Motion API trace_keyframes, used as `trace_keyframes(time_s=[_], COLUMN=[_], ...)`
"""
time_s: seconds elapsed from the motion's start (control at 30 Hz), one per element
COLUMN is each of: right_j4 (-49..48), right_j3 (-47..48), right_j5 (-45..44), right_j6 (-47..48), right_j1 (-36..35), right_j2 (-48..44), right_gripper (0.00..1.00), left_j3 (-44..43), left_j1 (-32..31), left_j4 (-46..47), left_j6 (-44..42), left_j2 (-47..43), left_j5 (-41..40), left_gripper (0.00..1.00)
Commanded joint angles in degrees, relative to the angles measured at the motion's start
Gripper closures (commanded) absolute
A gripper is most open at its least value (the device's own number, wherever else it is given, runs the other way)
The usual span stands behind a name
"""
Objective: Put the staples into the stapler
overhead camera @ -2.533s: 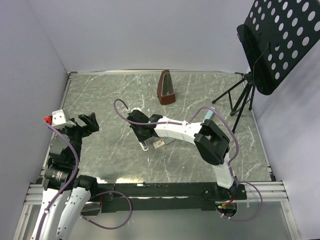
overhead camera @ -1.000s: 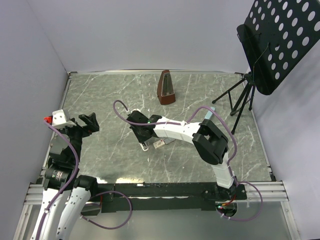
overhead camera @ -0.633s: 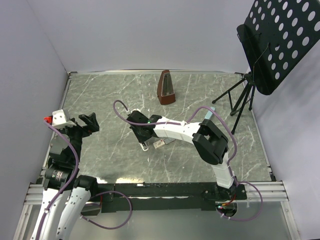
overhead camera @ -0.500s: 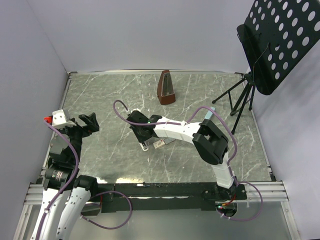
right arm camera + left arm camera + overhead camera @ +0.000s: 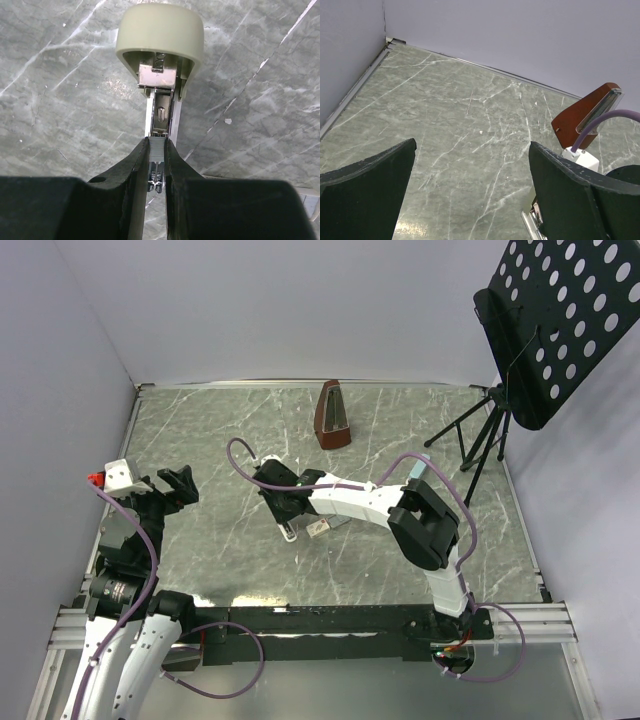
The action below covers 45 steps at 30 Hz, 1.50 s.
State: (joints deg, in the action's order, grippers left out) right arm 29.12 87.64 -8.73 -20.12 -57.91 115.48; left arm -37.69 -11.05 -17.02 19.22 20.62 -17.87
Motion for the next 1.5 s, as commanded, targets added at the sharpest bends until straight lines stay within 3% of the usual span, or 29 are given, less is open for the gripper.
trace_keyframes(time_s=[0.0,1.47], right_j4=[-0.39,1.73], right_j3=[0.08,1.05], right_j5=[0.12,1.08], right_j6=[-0.53,-0.62], right_j1=[-0.19,0.43], right_j2=[-1.67,1.33], right_gripper=[0.92,0.93], left_j3=[-0.01,0.08], left_j1=[0.33,0.33], left_j4=[1.99,2.07], left_j6=[0.02,-0.06], left_j2=[0.21,0.38], left_j5=[0.55,0.64], left_gripper=[0.01,0.01])
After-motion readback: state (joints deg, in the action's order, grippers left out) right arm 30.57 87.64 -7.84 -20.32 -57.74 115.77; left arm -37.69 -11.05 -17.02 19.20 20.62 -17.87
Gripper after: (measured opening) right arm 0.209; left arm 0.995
